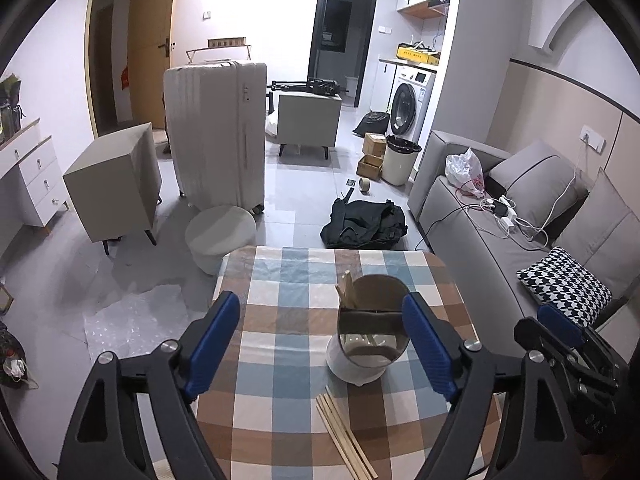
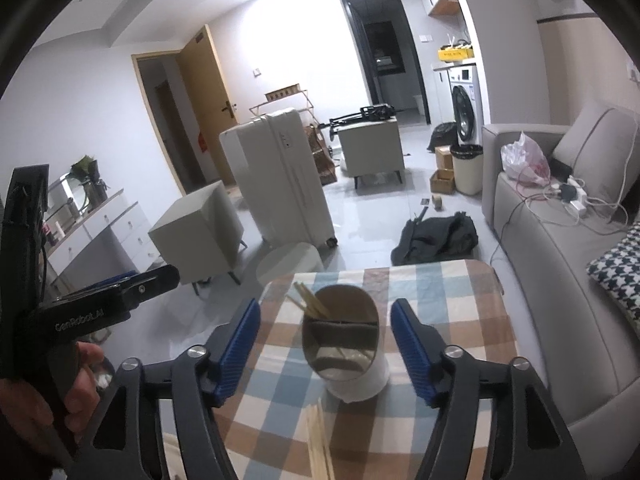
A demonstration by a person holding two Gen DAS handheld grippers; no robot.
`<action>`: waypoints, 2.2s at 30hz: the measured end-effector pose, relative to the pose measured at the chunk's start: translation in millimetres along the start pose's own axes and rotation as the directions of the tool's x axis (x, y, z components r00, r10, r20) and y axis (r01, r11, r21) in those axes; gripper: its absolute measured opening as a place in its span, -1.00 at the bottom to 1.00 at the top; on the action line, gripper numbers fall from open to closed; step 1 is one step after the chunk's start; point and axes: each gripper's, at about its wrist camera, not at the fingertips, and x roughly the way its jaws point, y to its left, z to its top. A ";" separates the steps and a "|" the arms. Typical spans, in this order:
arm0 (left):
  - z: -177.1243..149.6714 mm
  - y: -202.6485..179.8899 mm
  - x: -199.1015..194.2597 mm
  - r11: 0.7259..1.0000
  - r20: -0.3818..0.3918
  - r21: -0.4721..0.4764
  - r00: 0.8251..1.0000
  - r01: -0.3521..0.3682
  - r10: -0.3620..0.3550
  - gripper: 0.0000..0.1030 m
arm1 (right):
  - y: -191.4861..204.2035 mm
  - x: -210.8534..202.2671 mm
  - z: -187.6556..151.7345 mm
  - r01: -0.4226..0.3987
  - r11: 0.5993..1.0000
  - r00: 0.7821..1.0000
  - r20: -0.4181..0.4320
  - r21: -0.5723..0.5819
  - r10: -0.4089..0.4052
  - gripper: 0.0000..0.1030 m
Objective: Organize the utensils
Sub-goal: 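Withdraw both open tools up from the white holder, then move both tools down to the chopstick bundle beside the holder, then close the right tool on one chopstick from the bundle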
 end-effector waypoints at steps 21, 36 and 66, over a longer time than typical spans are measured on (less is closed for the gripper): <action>-77.4 11.3 26.2 0.999 -0.052 -0.046 0.999 -0.017 0.015 0.61 | 1.7 10.1 -86.4 0.016 0.999 0.997 -0.079 -0.042 -0.019 0.74; -104.5 62.9 81.7 0.976 -0.256 -0.184 0.964 -0.120 0.070 0.61 | -3.6 102.6 -130.8 -0.004 1.000 0.922 -0.386 -0.023 -0.005 0.52; -110.5 131.8 103.5 0.913 -0.384 -0.379 0.923 -0.148 -0.010 0.61 | 38.7 237.4 -180.7 0.060 0.950 0.748 -0.616 -0.307 -0.246 -0.60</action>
